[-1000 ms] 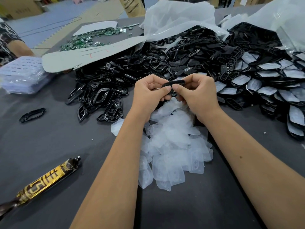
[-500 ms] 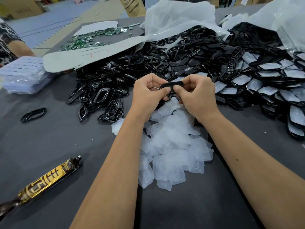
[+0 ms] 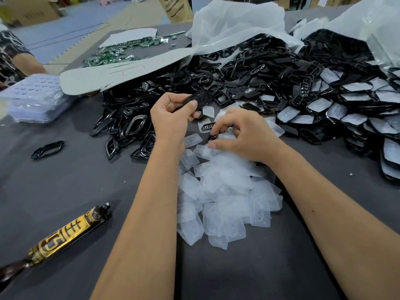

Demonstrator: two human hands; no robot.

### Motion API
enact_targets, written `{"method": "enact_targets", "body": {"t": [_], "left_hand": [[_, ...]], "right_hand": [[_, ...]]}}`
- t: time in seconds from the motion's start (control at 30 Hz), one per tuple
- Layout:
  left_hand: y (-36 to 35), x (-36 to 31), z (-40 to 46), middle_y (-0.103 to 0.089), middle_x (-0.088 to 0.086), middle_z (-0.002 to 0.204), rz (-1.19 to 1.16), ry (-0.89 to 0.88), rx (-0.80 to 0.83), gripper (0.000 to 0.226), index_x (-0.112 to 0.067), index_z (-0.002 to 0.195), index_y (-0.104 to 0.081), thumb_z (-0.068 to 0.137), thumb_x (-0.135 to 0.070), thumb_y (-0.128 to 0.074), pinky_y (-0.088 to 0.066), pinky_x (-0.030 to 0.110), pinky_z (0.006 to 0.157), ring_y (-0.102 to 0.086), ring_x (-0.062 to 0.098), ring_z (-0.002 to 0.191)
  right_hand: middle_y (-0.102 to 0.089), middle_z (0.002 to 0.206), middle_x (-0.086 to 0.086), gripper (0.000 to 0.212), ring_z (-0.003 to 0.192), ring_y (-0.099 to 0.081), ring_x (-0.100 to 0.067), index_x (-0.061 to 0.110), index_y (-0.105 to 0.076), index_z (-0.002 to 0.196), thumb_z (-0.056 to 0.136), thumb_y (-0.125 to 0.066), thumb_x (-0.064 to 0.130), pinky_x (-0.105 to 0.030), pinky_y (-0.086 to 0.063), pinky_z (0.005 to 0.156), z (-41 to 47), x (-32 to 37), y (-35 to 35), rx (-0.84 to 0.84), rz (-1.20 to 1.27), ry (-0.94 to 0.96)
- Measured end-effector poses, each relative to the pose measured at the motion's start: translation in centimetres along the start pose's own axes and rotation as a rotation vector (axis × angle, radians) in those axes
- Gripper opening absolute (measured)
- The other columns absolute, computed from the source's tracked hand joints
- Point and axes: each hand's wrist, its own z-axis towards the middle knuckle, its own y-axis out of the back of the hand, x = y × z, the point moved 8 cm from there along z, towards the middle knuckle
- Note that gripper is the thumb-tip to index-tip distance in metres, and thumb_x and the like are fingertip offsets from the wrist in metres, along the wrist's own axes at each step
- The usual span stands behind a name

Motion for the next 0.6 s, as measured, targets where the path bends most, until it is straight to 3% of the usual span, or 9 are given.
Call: {"method": "enact_targets", "body": {"t": [0.1,0.2,0.3,0.47,0.6], "left_hand": [[0.1,0.0,0.0,-0.066,0.002,0.068,-0.027,0.012,-0.019,0.025,-0.011,0.081,-0.063,0.086,0.012,-0.071,-0.047,0.020,0.052,-0.064,0.014,0.054],[-0.1,0.1,0.0,-0.066,0.001,0.067,-0.032,0.019,-0.019,0.025,-0.011,0.082,-0.063,0.086,0.012,-0.071,-0.047,0.020,0.052,-0.064,0.014,0.054],[-0.2,0.1,-0.1,-0.066,-0.001,0.065,-0.028,0.020,-0.013,0.024,-0.011,0.082,-0.064,0.086,0.011,-0.071,-0.048,0.021,0.054,-0.063,0.013,0.054],[-0.5,0.2,-0.3,-0.066,-0.003,0.063,-0.025,0.030,0.006,0.024,-0.011,0.082,-0.063,0.087,0.011,-0.070,-0.048,0.022,0.055,-0.062,0.012,0.053],[-0.6,0.3,-0.3,-0.066,-0.006,0.061,-0.026,0.043,0.009,0.023,-0.011,0.083,-0.064,0.087,0.010,-0.071,-0.053,0.031,0.063,-0.063,0.013,0.054]], "right_hand": [[-0.062,0.088,0.008,0.021,0.066,-0.050,0.011,0.024,-0.078,0.079,0.074,-0.092,0.039,-0.022,-0.033,0.066,0.1,-0.2,-0.3,0.038,-0.021,-0.008],[-0.063,0.078,0.011,0.020,0.059,-0.052,0.005,0.018,-0.074,0.074,0.079,-0.091,0.027,-0.014,-0.035,0.062,-0.1,-0.7,0.0,0.004,0.092,-0.009],[-0.064,0.068,0.005,0.021,0.058,-0.050,-0.002,0.014,-0.070,0.076,0.085,-0.086,0.023,-0.022,-0.043,0.059,-0.2,-1.4,0.8,-0.089,0.242,-0.032],[-0.061,0.059,-0.002,0.026,0.048,-0.045,-0.009,0.015,-0.058,0.081,0.099,-0.071,0.027,-0.025,-0.039,0.051,-0.3,-1.5,1.5,-0.199,0.247,-0.055],[-0.076,0.068,0.002,0.029,0.039,-0.054,-0.018,0.017,-0.050,0.087,0.110,-0.050,0.035,-0.022,-0.041,0.042,-0.3,-1.6,1.0,-0.139,0.290,-0.116]]}}
